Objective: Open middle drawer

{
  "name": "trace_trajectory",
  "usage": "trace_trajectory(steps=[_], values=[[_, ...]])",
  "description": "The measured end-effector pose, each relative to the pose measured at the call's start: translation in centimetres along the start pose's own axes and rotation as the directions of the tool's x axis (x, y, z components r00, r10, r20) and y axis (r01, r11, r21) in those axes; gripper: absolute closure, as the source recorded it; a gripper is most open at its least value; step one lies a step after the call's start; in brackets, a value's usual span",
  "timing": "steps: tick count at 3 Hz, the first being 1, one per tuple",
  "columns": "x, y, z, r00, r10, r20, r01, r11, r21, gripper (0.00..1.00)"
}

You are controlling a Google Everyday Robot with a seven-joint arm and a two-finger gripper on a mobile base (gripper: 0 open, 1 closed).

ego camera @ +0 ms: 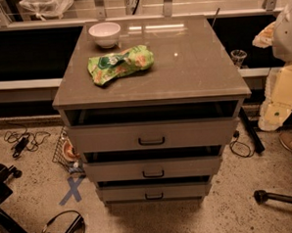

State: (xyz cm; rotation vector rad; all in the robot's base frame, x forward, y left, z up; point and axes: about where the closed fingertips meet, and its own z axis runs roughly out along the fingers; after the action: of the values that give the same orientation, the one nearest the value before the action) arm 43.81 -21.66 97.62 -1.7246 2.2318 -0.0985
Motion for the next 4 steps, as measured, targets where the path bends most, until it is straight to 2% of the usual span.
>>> trace_trajectory(steps=[1,2,3,4], values=[[0.0,0.0,0.0,1.0,0.0,0.0,0.0,1.0,0.0,0.0],[0.1,0.2,2.2,0.999,0.025,0.035,-0.026,0.9995,0.019,0.0],[2.0,2.0,7.0,0.994,0.061,0.091,-0.062,0.998,0.012,0.0],[4.8,5.0,14.6,0.98,0.095,0.173,-0.09,0.9952,-0.038,0.0]])
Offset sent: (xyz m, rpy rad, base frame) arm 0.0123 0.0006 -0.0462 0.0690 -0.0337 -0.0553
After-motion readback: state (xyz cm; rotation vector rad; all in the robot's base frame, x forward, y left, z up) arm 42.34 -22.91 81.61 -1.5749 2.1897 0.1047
